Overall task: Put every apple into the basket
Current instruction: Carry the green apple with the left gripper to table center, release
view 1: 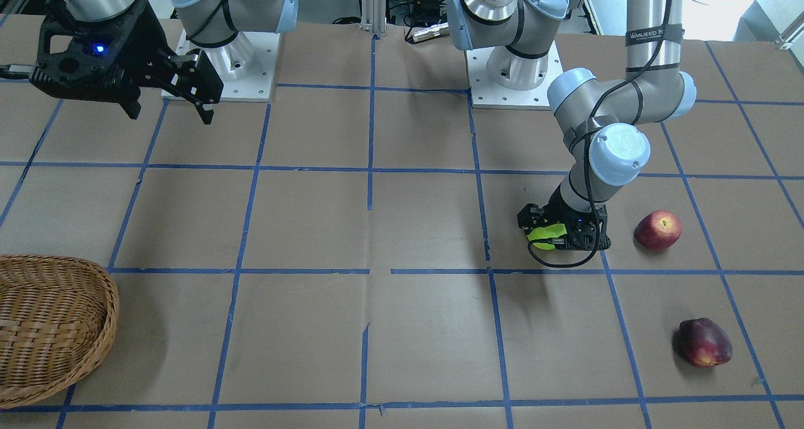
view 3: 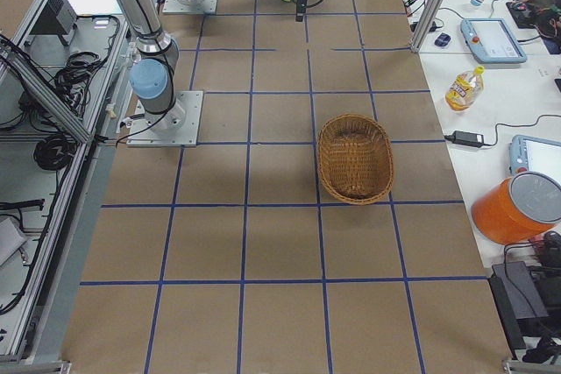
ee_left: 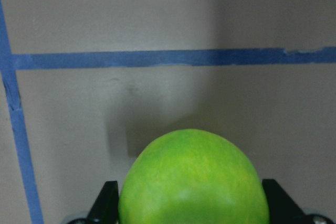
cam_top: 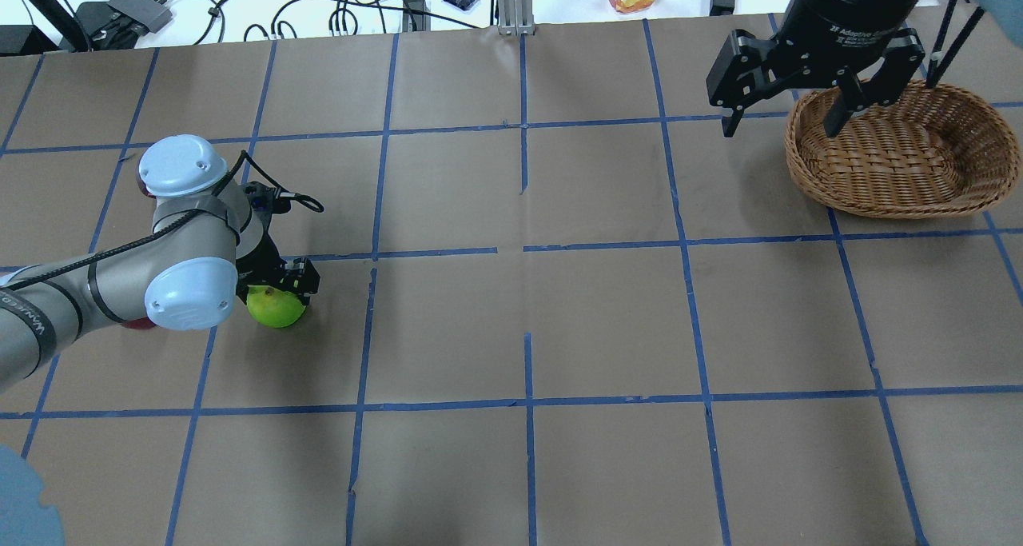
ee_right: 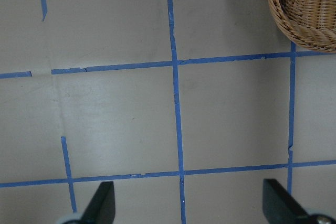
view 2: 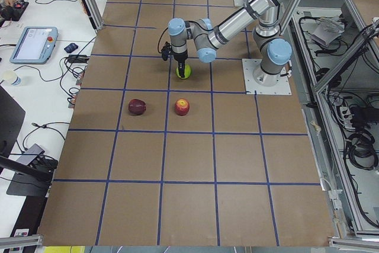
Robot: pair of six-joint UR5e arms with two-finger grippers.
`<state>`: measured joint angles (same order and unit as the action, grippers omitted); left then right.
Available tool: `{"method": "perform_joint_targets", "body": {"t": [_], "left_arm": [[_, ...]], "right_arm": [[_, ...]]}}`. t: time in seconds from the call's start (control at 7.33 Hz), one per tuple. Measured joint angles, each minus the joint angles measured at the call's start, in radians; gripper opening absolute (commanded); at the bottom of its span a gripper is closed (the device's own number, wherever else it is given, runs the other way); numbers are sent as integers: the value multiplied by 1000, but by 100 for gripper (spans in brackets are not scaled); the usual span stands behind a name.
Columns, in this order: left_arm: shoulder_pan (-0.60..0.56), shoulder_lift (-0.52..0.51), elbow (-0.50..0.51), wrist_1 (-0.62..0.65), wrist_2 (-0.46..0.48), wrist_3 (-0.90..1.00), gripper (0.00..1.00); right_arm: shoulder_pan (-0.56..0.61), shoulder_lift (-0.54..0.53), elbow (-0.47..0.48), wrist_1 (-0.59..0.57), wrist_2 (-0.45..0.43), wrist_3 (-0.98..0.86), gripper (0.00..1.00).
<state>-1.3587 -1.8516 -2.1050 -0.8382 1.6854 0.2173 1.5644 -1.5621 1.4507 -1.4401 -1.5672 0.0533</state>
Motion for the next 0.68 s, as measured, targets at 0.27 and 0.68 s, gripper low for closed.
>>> {"method": "perform_joint_targets", "body": {"t": [0.27,0.68], "left_arm": [[-39,-3,57,-24,-77,-98,35],[-260,-82,271,-158,-150,-463,35]], "right_arm": [[1,0,-3,-5,5,0,100],[3,-1,5,-21,4,1,100]]}}
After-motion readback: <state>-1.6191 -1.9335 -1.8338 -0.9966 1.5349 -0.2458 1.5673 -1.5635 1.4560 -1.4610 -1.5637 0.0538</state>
